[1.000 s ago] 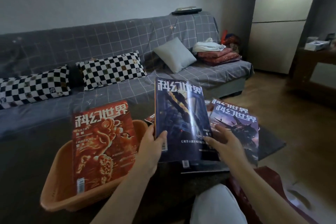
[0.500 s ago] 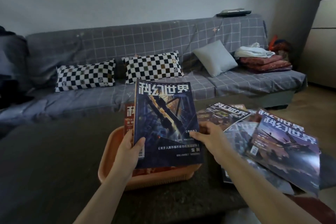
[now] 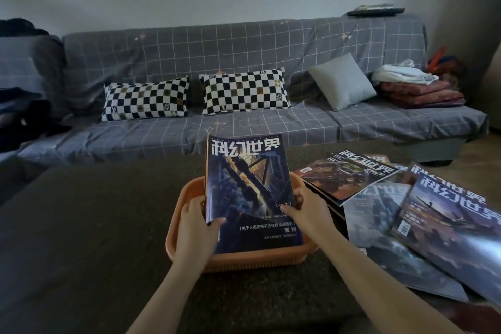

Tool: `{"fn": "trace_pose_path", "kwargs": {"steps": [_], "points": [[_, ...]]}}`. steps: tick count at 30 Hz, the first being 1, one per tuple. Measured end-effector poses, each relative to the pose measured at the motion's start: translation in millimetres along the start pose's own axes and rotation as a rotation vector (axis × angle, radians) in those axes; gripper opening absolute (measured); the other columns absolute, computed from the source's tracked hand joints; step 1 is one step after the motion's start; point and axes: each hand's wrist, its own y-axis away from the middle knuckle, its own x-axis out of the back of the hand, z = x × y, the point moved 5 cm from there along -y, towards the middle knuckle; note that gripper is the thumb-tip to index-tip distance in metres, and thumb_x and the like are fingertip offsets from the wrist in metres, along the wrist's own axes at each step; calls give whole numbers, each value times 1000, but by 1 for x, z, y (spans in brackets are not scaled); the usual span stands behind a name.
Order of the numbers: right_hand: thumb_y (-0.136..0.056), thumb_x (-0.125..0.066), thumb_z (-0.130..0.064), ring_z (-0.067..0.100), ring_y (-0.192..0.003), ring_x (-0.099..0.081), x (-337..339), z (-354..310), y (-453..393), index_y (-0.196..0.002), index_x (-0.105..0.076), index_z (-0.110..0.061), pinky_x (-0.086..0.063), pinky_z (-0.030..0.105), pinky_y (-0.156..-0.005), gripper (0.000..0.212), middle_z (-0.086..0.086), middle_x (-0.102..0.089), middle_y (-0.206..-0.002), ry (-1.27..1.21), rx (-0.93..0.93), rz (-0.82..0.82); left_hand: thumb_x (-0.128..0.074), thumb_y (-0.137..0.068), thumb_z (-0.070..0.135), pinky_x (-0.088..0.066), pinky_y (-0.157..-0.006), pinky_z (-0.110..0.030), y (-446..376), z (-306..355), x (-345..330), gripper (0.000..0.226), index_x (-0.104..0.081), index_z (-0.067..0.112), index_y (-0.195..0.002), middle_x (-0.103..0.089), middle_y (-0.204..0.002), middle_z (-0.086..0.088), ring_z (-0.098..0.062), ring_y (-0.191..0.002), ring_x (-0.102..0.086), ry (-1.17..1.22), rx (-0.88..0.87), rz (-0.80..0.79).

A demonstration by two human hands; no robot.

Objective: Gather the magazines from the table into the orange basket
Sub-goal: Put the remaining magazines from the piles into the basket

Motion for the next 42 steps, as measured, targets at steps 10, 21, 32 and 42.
{"fn": "trace_pose_path", "kwargs": {"steps": [10,21,32,42], "points": [[-85,-66,-27,7,-87,-56,-6,-4,16,-112,-57,-21,-46,22,-75,29,-10,-57,-96,99,42,-18,-67,-89,31,-52,-84,-33,2,-8,6,47,-56,22,-133,-55,-132,-2,-13,-102,-58,-3,-7,52],[-87,-62,-34,15,-104,-55,-8,-2,28,-123,-52,-19,-46,29,-86,40,0,-53,-121,126,76,-2,-66,-87,38,-28,-112,-46,9,1,-1,66,-39,22,-145,-35,-151,-7,-26,-139,-31,-61,-9,63],[-91,-52,-43,-2,-82,-53,45,22,43,-123,-53,-25,-39,11,-59,36,-10,-55,-102,-27,66,126,-68,-87,31,-40,-106,-49,52,81,-52,38,-52,36,-121,-42,-118,17,-13,-121,-45,242,-185,-37],[-95,-50,-32,-1,-76,-53,133,110,61,-120,-57,-17,-39,15,-57,30,-7,-59,-91,-115,-154,263,-65,-89,23,-43,-104,-39,87,170,-141,27,-54,36,-111,-42,-102,27,-4,-108,-53,276,-385,-253]]}}
